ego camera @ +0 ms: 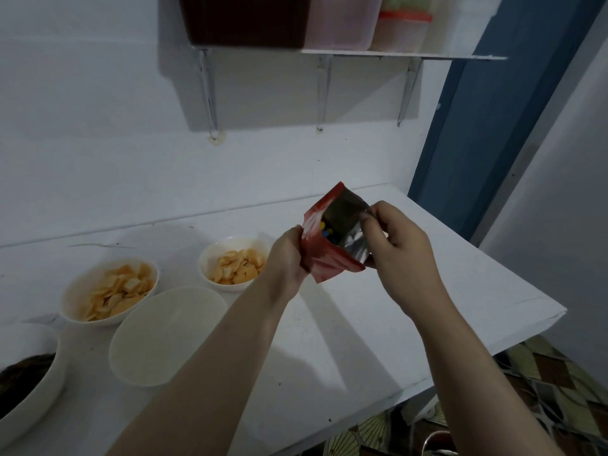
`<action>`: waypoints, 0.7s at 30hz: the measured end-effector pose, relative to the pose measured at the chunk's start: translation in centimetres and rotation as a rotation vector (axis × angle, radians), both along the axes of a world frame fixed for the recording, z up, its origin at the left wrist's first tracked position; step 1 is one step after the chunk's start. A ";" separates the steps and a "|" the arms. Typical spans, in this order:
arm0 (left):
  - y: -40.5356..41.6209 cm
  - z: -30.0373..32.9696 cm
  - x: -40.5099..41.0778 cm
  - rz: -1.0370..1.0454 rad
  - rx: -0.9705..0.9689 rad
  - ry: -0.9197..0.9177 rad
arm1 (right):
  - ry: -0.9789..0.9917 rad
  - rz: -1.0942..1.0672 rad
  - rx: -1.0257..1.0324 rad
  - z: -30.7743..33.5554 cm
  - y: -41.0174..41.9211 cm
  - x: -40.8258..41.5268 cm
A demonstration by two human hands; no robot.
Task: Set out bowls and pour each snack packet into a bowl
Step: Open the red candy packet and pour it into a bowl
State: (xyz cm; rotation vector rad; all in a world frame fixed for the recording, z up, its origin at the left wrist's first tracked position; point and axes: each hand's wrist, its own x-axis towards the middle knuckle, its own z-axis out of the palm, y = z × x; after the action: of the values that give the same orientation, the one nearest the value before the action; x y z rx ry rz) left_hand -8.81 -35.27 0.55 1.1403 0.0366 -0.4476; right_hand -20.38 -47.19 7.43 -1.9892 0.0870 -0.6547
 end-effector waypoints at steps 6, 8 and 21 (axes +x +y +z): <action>3.1 1.0 1.0 0.096 -0.080 -0.003 | 0.160 0.113 -0.083 1.8 3.3 0.6; 4.8 1.1 1.8 0.122 -0.125 0.045 | 0.229 0.135 -0.224 2.1 4.6 0.9; 18.6 1.9 4.8 0.246 0.018 -0.142 | 0.087 -0.058 -0.441 2.0 16.4 4.8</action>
State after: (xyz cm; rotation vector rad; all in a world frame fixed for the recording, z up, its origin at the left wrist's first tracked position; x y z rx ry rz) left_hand -3.98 -16.70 2.47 1.1654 0.0563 -0.1479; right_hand -15.57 -30.82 9.47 -2.4475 0.0564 -0.6664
